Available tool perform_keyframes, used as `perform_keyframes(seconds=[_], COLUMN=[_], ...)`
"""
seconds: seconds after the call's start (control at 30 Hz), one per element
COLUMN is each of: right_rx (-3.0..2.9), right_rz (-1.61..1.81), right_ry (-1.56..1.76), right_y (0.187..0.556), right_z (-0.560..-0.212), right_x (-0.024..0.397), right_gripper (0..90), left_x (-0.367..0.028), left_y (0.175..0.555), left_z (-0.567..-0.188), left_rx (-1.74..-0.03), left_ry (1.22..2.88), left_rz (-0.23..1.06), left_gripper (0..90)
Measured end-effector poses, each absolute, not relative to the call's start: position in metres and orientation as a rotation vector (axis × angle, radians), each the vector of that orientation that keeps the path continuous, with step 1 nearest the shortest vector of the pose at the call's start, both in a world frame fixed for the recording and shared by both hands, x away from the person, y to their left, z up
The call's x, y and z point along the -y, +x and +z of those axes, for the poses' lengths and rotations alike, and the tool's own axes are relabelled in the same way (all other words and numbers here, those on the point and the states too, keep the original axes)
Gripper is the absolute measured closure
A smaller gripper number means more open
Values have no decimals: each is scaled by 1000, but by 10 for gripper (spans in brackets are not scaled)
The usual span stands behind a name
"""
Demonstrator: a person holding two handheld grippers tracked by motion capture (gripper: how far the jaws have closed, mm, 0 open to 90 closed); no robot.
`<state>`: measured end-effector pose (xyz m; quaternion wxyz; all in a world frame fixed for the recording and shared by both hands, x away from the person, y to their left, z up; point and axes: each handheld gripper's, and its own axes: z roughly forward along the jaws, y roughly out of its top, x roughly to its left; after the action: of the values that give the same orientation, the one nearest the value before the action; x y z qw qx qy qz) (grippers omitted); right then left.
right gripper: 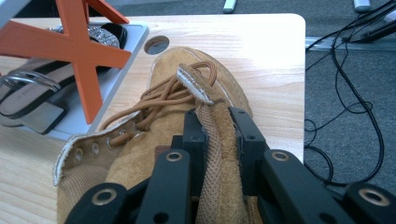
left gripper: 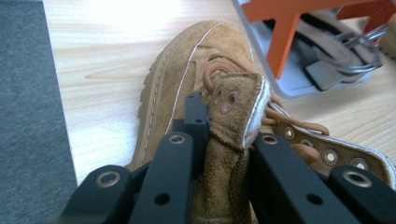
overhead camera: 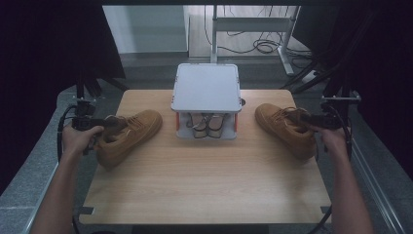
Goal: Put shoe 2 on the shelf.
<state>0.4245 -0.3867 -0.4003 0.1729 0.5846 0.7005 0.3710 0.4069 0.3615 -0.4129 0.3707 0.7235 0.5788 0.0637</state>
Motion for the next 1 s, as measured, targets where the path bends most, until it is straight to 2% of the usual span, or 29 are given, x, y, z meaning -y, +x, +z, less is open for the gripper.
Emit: perform_keyframes(seconds=[1.0], right_rx=[-1851], right_rz=[1208], right_ry=[1602], right_y=[389], right_z=[-325], right_x=[384], right_gripper=[784], left_x=[-359], left_y=[392], left_z=[-327], left_rx=[-1398], left_ry=[1742], left_rz=[233], left_gripper=[823])
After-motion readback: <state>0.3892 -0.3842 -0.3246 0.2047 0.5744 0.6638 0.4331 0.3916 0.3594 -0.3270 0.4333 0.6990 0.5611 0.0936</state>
